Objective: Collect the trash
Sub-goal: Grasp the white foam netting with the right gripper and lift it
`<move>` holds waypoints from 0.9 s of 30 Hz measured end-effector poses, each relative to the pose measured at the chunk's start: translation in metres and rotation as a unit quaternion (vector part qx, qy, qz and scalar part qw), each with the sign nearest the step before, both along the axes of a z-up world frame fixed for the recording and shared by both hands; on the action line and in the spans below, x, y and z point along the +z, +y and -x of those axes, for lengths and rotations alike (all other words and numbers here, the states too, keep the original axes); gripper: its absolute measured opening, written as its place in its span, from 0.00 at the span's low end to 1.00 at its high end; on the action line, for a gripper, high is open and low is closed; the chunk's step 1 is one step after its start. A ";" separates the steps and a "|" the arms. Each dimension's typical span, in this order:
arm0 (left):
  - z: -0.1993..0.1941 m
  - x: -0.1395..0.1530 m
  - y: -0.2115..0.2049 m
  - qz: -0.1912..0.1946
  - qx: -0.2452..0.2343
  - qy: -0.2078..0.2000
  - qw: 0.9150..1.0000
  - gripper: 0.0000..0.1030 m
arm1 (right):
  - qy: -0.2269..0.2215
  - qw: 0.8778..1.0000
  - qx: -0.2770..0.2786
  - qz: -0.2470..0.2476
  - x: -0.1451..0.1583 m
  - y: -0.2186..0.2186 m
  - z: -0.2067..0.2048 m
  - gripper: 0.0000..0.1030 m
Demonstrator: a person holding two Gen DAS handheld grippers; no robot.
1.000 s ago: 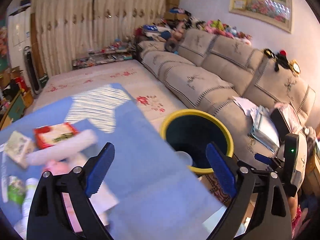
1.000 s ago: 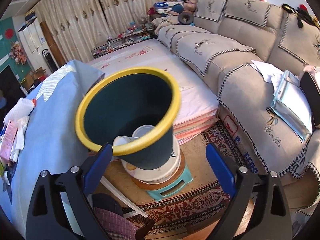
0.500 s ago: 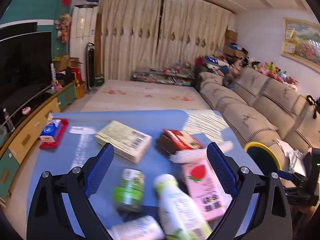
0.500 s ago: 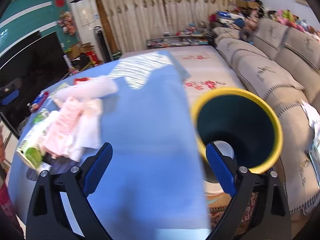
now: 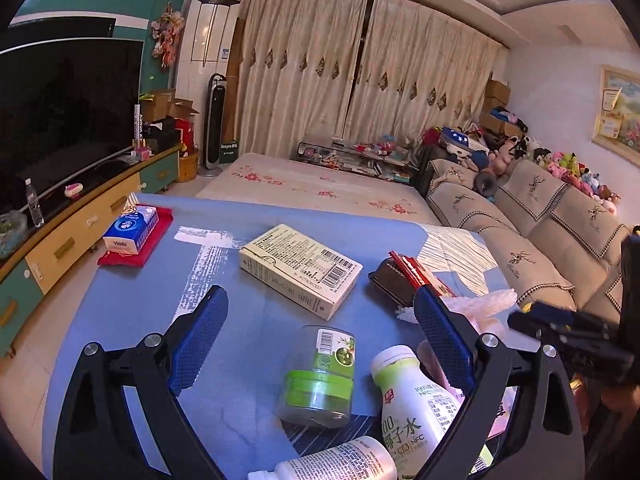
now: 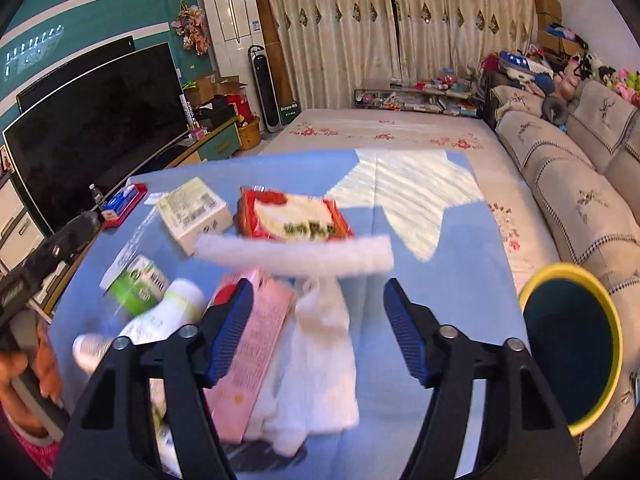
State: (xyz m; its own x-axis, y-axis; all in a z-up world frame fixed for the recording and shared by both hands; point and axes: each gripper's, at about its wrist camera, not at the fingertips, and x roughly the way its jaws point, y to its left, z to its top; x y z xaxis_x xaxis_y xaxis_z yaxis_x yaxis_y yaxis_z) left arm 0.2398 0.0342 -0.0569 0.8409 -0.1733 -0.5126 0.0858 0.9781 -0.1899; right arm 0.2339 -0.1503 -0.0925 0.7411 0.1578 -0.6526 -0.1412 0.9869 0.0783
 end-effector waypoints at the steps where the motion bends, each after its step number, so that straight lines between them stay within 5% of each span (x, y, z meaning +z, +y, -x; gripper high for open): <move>1: 0.002 -0.001 -0.002 0.002 0.000 0.002 1.000 0.90 | -0.004 1.000 0.004 0.014 0.001 -0.002 -0.006 0.76; 17: 0.005 -0.005 -0.003 0.010 -0.008 -0.005 1.000 0.90 | 0.027 0.988 0.137 0.062 -0.033 0.002 -0.047 0.80; 19: 0.005 -0.006 -0.002 0.010 -0.007 -0.006 1.000 0.90 | 0.030 0.986 0.145 0.073 -0.036 0.006 -0.047 0.68; 23: 0.004 -0.007 -0.003 0.009 -0.008 -0.004 1.000 0.90 | 0.028 0.987 0.135 0.079 -0.039 0.005 -0.041 0.12; 27: 0.004 -0.007 -0.004 0.007 -0.010 -0.004 1.000 0.90 | 0.014 0.989 0.144 0.044 -0.031 -0.002 -0.025 0.07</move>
